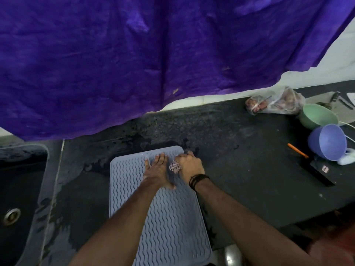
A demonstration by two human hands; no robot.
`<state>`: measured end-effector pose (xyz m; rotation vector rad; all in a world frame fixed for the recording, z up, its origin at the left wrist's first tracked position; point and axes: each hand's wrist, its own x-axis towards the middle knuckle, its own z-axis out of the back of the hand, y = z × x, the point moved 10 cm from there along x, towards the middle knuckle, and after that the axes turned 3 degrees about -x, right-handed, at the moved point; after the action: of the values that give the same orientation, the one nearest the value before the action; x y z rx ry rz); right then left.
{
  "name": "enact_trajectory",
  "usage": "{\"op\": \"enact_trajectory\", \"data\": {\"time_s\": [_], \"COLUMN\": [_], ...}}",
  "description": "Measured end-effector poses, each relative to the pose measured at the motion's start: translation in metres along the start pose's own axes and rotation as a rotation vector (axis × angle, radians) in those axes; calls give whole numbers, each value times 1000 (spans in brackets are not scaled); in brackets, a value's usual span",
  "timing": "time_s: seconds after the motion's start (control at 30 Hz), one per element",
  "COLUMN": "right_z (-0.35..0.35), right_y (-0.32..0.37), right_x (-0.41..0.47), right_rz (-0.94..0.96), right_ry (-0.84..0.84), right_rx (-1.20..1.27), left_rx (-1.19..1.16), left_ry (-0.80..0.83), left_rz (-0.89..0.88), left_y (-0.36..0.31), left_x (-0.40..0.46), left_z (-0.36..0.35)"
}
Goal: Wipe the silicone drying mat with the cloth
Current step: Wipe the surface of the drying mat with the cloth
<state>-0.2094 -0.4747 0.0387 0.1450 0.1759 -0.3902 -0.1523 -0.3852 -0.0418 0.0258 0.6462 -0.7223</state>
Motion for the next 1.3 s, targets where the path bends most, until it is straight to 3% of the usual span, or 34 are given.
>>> {"op": "enact_trajectory", "data": {"time_s": [0.37,0.57,0.93,1.3], "right_z": [-35,-8,-38,-17], "right_y": [-2,5,4,6], "right_x": [-40,-1,-12,12], "right_rz": [97,92,167,120], "right_ry": [106,-8,29,20], "right_rx": [-25,26,-10,-20], "left_rx": [56,10,-25,-44], "left_ry": [38,26,34,26], "left_rz": [45,57,62,63], "left_y": [-2,-2,-2,1], "left_x": [-3,-6,-7,-5], "left_z": [2,4,4,3]}}
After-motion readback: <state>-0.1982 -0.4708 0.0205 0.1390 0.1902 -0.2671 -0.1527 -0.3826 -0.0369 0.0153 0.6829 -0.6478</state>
